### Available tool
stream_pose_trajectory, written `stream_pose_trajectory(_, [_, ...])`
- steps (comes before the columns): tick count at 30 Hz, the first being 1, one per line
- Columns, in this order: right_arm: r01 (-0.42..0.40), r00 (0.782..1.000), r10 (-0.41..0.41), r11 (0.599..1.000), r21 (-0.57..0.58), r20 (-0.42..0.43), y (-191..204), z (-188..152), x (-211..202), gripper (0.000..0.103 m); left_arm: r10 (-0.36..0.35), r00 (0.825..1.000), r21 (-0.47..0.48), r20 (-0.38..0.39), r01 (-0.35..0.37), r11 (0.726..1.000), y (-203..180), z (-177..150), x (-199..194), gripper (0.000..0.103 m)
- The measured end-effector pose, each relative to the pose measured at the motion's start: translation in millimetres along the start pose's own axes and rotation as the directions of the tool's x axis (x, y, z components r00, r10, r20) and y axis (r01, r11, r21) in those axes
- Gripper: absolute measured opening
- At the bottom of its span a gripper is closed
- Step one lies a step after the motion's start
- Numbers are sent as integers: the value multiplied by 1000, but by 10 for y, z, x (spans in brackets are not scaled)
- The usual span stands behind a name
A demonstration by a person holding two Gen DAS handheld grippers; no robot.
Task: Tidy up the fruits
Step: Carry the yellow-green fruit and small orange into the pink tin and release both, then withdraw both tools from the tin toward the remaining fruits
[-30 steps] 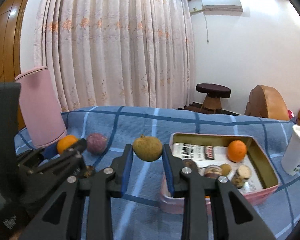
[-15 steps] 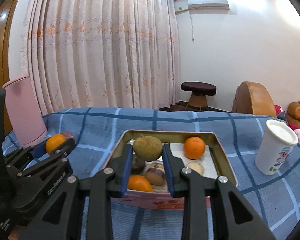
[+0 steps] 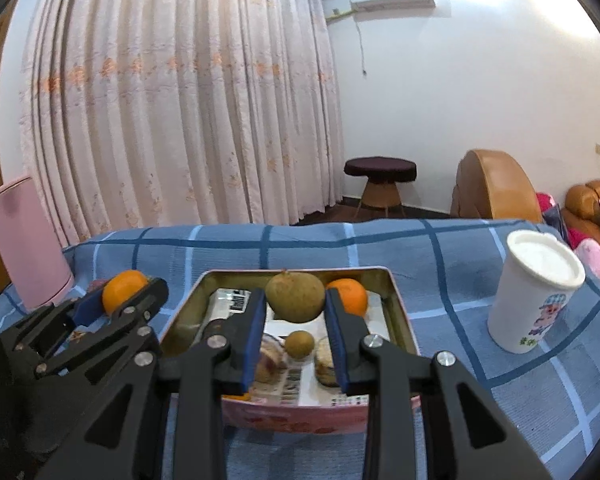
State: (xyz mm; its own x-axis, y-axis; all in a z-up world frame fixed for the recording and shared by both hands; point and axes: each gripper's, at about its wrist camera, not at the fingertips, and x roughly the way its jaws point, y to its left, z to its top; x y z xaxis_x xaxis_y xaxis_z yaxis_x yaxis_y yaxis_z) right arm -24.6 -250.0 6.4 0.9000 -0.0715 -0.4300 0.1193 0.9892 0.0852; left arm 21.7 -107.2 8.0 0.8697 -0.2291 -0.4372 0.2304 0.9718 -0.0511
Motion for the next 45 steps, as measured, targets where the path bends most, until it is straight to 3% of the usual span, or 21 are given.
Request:
stream_pose_trajectory(8, [-121,989,134,979,164,-69,-381,28,242,33,-27,999,37,-45,29,999,-233,14,231,40])
stream_pose_trajectory(16, [-100,985,123,976,193,-117,-435,-14,365,33,-21,997,44,-79,25,999,-258,-2,319,40])
stream_pose_trajectory(21, [-62,992,82,979,192,-100,-457,-19,311,51,-6,997,46,-76,10,999,-257,-18,295,42])
stream_pose_trajectory(22, [-57,993,78,977,206,-94,-486,-19,297,54,-7,997,42,-73,10,999,-243,-22,282,47])
stream_pose_trajectory(23, [-62,993,83,972,225,-81,-520,-13,275,65,-9,997,41,-73,12,999,-237,-29,274,61])
stream_pose_trajectory(24, [-64,994,83,970,236,-70,-535,-5,260,73,-14,997,41,-71,17,999,-238,-38,254,68])
stream_pose_trajectory(25, [-62,996,77,968,243,-50,-549,-1,218,76,-18,998,43,-59,21,999,-241,-43,220,76])
stream_pose_trajectory(29, [-39,999,44,976,213,-22,-504,24,159,82,7,1000,90,15,-8,996,-298,-44,82,77])
stream_pose_trajectory(35, [-5,1000,4,986,166,7,-427,29,111,83,36,999,68,7,-36,997,-213,-47,85,77])
stream_pose_trajectory(39, [36,997,-47,985,169,64,-427,23,35,96,47,999,57,16,-48,997,-155,-60,57,77])
stream_pose_trajectory(45, [70,993,-82,988,135,82,-369,12,40,98,60,998,60,9,-60,996,-125,-86,48,77])
